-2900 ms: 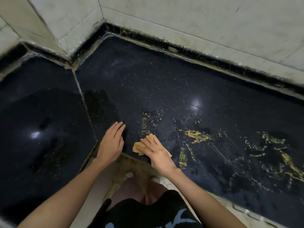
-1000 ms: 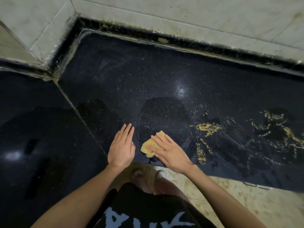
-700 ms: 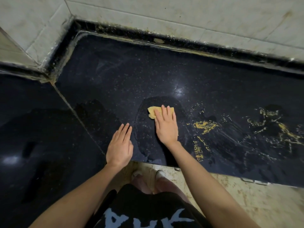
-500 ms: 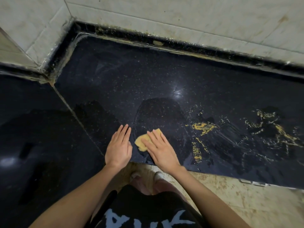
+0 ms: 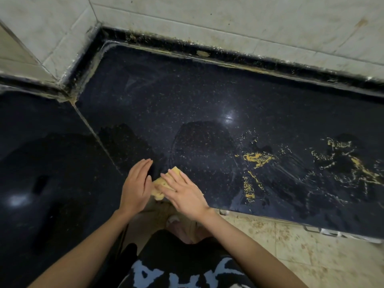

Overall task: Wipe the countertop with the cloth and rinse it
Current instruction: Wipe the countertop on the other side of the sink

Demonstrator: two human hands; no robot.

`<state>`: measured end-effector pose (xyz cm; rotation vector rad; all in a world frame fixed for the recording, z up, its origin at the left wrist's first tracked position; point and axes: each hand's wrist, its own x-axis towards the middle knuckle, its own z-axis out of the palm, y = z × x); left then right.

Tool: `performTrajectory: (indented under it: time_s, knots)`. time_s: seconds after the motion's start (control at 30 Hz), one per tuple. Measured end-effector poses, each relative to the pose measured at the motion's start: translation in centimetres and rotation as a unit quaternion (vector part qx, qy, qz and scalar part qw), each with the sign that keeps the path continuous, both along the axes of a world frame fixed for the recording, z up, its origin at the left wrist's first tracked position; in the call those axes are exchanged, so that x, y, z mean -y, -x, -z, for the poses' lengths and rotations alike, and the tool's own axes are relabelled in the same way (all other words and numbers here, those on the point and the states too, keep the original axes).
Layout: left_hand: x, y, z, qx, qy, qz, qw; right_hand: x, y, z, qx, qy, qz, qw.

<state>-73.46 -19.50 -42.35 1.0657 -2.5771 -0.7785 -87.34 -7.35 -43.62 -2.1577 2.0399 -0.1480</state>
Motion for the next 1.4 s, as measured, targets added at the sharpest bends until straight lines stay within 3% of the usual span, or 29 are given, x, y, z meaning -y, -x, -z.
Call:
performTrajectory:
  time_s: [0.13,0.23,0.37,0.57,0.97,1.23,1.4]
  knots:
    - [0.0,0.3,0.0,0.001,0.002,0.006,1.000,-5.1,2.8,0.3,0.008,0.008,-0.006,1.000]
    - [-0.4,1.5,0.0,-0.006,0.005,0.024,1.000,-8.2,5.2,-0.2,0.016,0.012,0.096,0.995]
    - [-0.9,2.8,0.1,-0.006,0.004,0.044,0.999,-5.8,4.1,-0.2,0.011,0.000,0.178,0.984]
    - [-0.5,4.2,0.1,0.000,0.000,0.067,0.998,-1.1,2.0,0.5,-0.007,-0.004,0.102,0.995]
    - [-1.6,4.7,1.3,0.050,0.022,0.102,0.993,-15.3,8.0,0.6,0.075,0.042,0.086,0.993]
    - [-1.5,4.7,-1.6,0.019,0.031,0.099,0.994,-7.5,9.6,-3.5,0.133,0.143,0.156,0.968]
    - [-1.5,4.0,-3.6,0.004,0.069,0.027,0.997,-0.9,9.8,-4.5,0.193,0.145,0.163,0.957]
